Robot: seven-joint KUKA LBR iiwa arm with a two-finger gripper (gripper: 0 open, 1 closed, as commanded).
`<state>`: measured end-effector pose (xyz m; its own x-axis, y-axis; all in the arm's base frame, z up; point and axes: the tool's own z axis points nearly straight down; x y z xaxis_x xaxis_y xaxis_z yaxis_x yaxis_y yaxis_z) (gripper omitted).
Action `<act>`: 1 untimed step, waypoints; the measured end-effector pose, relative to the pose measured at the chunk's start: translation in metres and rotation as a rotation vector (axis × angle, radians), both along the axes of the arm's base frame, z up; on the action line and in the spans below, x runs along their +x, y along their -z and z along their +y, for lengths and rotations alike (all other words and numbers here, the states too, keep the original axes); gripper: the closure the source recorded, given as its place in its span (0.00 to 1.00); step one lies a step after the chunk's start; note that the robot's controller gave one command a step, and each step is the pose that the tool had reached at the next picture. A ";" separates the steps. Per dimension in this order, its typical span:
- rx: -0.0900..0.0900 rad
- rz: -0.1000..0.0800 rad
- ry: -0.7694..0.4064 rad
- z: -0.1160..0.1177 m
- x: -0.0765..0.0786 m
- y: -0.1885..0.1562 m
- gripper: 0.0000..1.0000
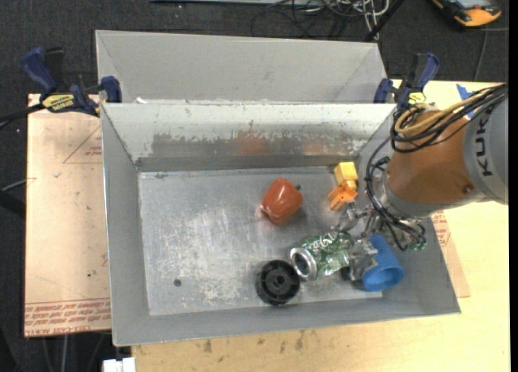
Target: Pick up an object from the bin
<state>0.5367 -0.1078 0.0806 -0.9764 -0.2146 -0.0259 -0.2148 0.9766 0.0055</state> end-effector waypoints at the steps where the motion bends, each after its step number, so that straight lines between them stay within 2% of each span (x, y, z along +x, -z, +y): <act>1: -0.010 0.020 0.013 0.010 -0.001 -0.135 1.00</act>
Offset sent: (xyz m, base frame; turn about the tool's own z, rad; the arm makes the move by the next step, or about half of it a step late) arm 0.0000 0.0000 0.0000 0.0000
